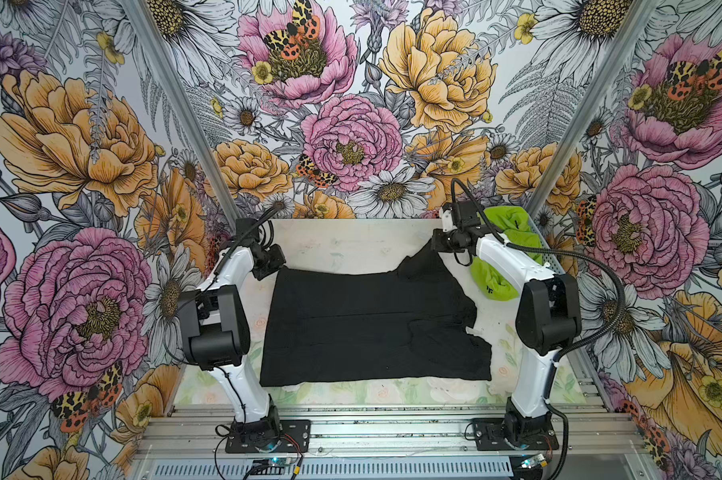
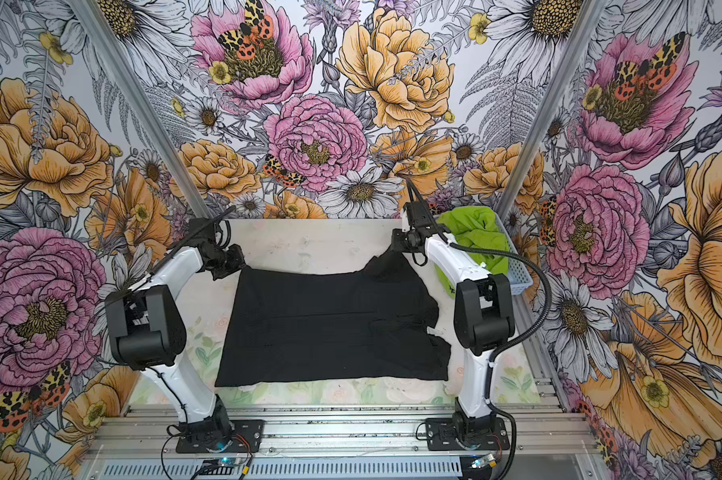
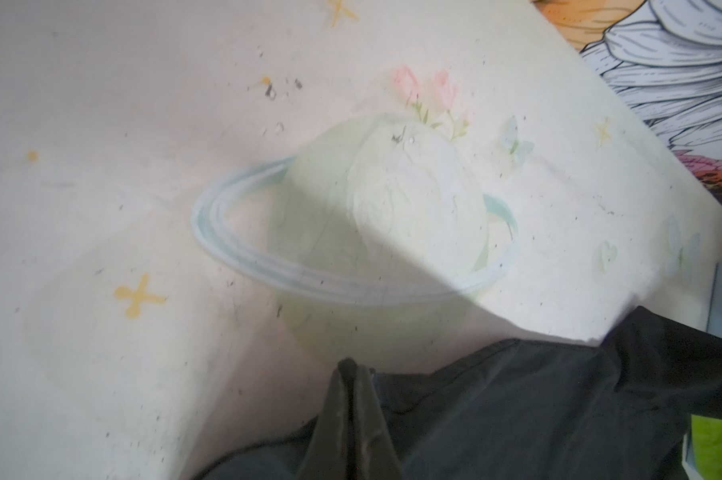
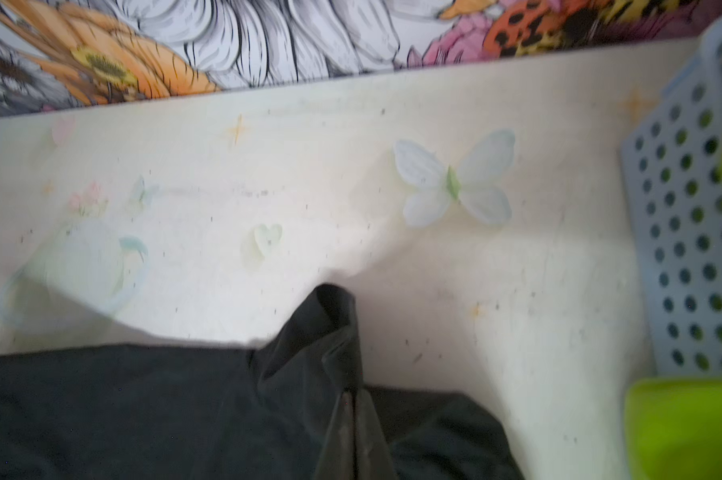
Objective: Fold and stack the mixed laundry pile
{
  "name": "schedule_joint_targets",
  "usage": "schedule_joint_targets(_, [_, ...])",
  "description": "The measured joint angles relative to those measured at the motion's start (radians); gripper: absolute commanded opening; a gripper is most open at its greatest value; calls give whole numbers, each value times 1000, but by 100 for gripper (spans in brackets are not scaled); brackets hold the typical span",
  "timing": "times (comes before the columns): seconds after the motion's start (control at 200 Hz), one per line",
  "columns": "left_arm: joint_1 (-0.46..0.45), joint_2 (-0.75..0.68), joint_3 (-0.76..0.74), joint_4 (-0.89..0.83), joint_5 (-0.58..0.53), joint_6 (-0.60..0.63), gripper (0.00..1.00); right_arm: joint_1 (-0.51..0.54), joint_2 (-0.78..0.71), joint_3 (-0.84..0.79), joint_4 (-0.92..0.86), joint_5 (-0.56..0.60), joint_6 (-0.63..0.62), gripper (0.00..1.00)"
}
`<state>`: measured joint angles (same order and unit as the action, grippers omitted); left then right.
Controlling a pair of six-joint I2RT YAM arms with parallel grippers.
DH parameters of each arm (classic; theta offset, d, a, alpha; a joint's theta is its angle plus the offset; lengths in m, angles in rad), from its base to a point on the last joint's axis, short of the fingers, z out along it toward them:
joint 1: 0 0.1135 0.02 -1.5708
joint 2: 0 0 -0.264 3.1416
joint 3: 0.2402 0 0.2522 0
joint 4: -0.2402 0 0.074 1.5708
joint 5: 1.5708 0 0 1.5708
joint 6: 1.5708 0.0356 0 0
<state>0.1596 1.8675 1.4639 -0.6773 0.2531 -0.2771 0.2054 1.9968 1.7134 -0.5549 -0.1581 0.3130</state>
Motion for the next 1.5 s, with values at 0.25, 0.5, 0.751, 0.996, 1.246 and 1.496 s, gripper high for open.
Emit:
schedule_joint_targets(0.25, [0, 129, 98, 5, 10, 0, 0, -31, 152, 188, 17, 23, 0, 0])
schedule_joint_targets(0.5, [13, 134, 103, 14, 27, 0, 0, -40, 164, 245, 15, 30, 0, 0])
schedule_joint_targets(0.751, [22, 134, 103, 32, 36, 0, 0, -39, 164, 287, 19, 29, 0, 0])
schedule_joint_targets(0.996, [22, 127, 49, 56, 70, 0, 0, -39, 125, 156, 41, -14, 0, 0])
schedule_joint_targets(1.246, [37, 46, -127, 67, 97, 0, 0, -38, -115, -243, 72, -63, 1, 0])
schedule_joint_targets(1.496, [65, -107, -286, 80, 104, 0, 0, -27, -421, -557, 123, -110, 38, 0])
